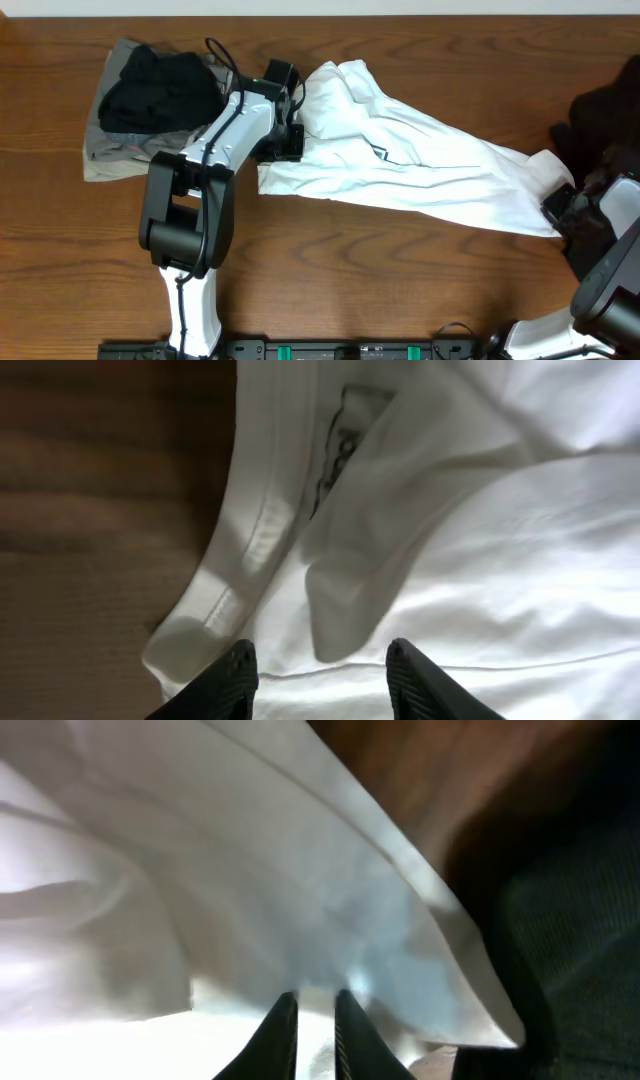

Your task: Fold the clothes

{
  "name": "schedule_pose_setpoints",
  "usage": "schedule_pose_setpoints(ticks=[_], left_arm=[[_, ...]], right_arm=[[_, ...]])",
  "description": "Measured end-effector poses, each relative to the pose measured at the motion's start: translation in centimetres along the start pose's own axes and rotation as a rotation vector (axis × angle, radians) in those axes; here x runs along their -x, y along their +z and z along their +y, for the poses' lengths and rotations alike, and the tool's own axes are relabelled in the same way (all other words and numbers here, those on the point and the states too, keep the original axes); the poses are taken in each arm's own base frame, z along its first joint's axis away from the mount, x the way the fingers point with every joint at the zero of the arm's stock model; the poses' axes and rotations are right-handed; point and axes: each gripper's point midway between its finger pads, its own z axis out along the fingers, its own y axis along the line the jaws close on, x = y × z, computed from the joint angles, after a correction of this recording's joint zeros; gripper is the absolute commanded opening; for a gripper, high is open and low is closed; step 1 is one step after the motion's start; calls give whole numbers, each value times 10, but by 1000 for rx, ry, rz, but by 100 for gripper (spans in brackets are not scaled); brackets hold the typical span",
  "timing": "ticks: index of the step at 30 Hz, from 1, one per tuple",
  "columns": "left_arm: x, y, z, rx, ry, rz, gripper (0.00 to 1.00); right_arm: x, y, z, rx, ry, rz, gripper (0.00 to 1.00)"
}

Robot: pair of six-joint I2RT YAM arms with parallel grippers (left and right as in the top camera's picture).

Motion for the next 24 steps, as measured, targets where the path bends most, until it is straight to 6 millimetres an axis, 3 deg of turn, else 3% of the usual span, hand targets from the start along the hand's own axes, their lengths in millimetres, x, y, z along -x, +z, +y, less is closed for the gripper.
schedule_pose_setpoints(ticks=[9,13,20,24], left_arm=[[39,-44,-18,-55,72,-152,74],[57,-57,-32,-116,163,-239,78],[59,-61,-42,-171,221,-250,80],[81,-76,-44,-189,254,-341,80]], right_arm=[[31,-66,24,129,-22,-169,32],[28,-62,26,143,-27,-148,38],[23,-32,39,195,-29,-61,41],[25,-22,55,276,-39,-42,41]])
